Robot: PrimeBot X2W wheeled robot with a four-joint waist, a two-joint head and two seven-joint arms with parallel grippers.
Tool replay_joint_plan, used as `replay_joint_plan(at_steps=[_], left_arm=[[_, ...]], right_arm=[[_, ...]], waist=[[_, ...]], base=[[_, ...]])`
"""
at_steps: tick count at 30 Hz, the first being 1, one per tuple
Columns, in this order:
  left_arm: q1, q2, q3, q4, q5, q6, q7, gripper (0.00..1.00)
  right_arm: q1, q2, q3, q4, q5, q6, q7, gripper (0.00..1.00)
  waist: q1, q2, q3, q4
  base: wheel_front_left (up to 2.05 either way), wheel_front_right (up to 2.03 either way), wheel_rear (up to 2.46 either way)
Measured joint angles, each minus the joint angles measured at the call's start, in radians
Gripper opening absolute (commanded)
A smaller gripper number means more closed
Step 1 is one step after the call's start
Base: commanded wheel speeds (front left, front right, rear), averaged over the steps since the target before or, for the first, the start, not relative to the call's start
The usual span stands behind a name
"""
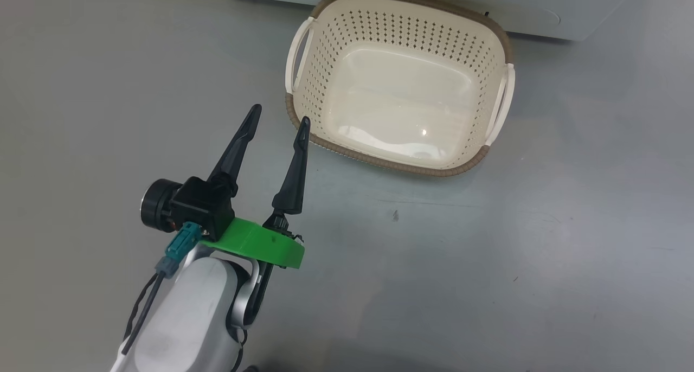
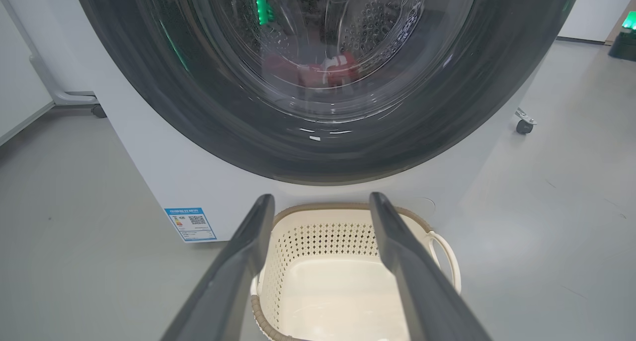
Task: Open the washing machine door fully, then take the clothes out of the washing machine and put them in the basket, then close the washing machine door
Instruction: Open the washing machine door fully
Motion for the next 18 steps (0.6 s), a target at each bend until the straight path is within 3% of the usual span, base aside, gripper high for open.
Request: replay_joint_plan(at_steps=[18], left_arm=[[-0.016, -0.001, -0.008, -0.007, -0.009, 0.018, 0.000, 1.00]], right_arm=[[-0.058, -0.035, 0.007, 0.068, 0.029, -0.012, 0.089, 0.00]], waist=[[-0.0001, 0.0000, 0.015, 0.017]], base=[[0.00, 0.00, 0.00]])
